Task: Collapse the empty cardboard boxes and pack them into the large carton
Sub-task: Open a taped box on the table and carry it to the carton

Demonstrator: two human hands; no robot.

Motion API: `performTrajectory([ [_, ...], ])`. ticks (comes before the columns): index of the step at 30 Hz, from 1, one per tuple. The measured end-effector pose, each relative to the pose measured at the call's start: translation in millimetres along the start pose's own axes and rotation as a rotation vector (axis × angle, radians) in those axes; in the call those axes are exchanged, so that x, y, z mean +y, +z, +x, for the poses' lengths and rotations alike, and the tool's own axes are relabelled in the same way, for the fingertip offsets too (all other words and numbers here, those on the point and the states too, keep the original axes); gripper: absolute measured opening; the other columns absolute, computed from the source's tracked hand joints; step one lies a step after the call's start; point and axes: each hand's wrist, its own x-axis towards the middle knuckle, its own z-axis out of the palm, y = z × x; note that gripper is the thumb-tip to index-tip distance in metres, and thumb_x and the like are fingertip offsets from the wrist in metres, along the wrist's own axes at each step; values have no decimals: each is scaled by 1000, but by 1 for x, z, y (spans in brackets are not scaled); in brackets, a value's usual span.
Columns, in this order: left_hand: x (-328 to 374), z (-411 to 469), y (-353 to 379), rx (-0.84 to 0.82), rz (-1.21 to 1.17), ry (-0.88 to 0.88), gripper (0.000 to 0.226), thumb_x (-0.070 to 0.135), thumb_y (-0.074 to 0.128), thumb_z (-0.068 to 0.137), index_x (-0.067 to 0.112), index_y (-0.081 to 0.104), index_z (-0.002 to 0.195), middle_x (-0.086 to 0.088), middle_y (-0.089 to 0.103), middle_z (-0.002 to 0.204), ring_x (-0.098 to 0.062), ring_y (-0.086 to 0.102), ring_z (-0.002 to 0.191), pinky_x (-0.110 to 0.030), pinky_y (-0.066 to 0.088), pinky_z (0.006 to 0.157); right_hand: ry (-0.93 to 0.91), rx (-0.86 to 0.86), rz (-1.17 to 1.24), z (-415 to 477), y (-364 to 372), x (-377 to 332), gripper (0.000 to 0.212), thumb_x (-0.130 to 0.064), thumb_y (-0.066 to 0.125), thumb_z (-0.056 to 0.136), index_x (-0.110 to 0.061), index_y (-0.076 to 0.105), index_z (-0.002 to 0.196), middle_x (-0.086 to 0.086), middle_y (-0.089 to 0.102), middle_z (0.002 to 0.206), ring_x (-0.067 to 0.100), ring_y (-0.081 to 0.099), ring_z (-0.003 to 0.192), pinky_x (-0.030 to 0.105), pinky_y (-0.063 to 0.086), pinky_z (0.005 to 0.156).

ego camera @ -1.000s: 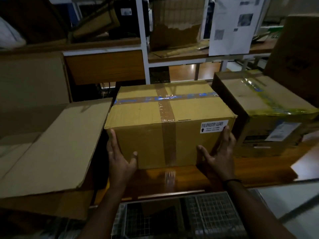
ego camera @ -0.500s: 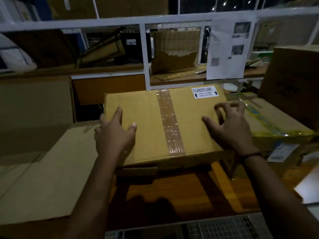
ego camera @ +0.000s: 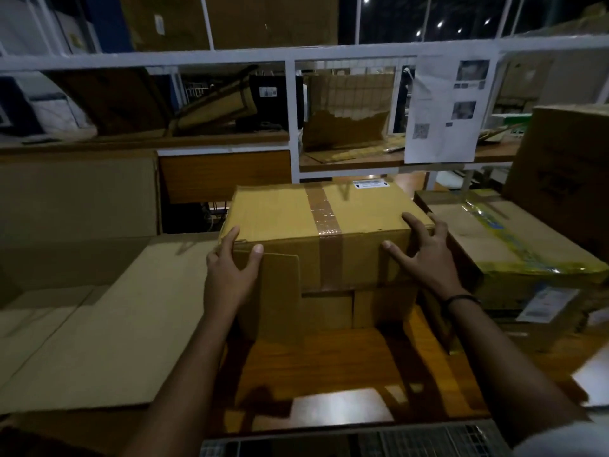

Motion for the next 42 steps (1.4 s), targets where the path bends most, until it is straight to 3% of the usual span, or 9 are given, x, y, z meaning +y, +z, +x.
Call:
performTrajectory([
  [8, 0, 6, 0, 78, 75, 12, 74, 71, 50, 92, 40, 28, 156, -17, 44, 152, -38, 54, 127, -44, 49, 83, -2, 119, 39, -12, 2, -8, 85, -52, 80, 78, -35, 38, 149, 14, 29, 154, 41, 42, 136, 53, 51, 100],
  [13, 3, -26, -7, 284, 29, 1, 114, 77, 59, 82, 29, -5, 163, -19, 50, 152, -38, 62, 122, -40, 51, 83, 13, 318, 182, -32, -9, -7, 113, -46, 86, 76, -28, 14, 161, 13, 29, 162, 34, 34, 145, 42, 35, 105],
  [15, -3, -38, -1, 288, -39, -20, 118, 75, 64, 79, 26, -1, 164, -20, 52, 150, -38, 61, 123, -38, 50, 85, 49, 305, 257, -48, -2, -1, 118, -45, 83, 79, -29, 1, 163, 10, 17, 168, 32, 25, 150, 40, 27, 110],
  [21, -28, -75, 32, 133, -168, -138, 112, 72, 67, 71, 18, 23, 158, -14, 55, 144, -33, 59, 127, -40, 51, 95, 227, 158, 203, -87, 35, 26, 125, -55, 77, 80, -45, -23, 155, 19, 20, 163, 47, 38, 140, 64, 39, 106],
  [24, -21, -67, 30, 176, -100, -136, 113, 80, 62, 68, 19, 26, 155, -15, 56, 142, -35, 60, 125, -46, 55, 93, 209, 140, 193, -76, 25, 19, 124, -55, 76, 80, -41, -20, 158, 19, 24, 162, 44, 38, 141, 61, 42, 103],
  [27, -5, -51, 19, 255, -10, -88, 110, 74, 67, 78, 27, 13, 161, -15, 53, 146, -37, 57, 127, -47, 52, 93, 140, 175, 132, -54, 8, 5, 115, -59, 73, 83, -40, -10, 160, 21, 33, 156, 43, 45, 135, 57, 47, 100],
  [32, 21, -26, 4, 332, 88, -49, 108, 78, 64, 79, 32, 11, 162, -11, 50, 150, -38, 48, 133, -53, 46, 102, 80, 201, -180, -9, -16, -15, 93, -81, 55, 82, -43, 17, 158, 24, 51, 131, 44, 53, 118, 58, 49, 96],
  [39, 35, 0, 10, 129, 319, -142, 104, 84, 46, 85, 33, -1, 163, -20, 26, 161, -43, 30, 142, -55, 36, 110, 160, 6, -381, 17, -7, -32, 85, -87, 38, 85, -47, 15, 157, 27, 39, 146, 50, 40, 132, 62, 34, 110],
  [42, 33, 5, 13, 30, 380, -166, 107, 91, 40, 81, 38, -4, 162, -20, 16, 164, -47, 28, 143, -58, 33, 111, 197, -123, -345, 22, -4, -35, 92, -89, 43, 81, -49, 11, 157, 24, 25, 155, 52, 32, 138, 64, 40, 105],
])
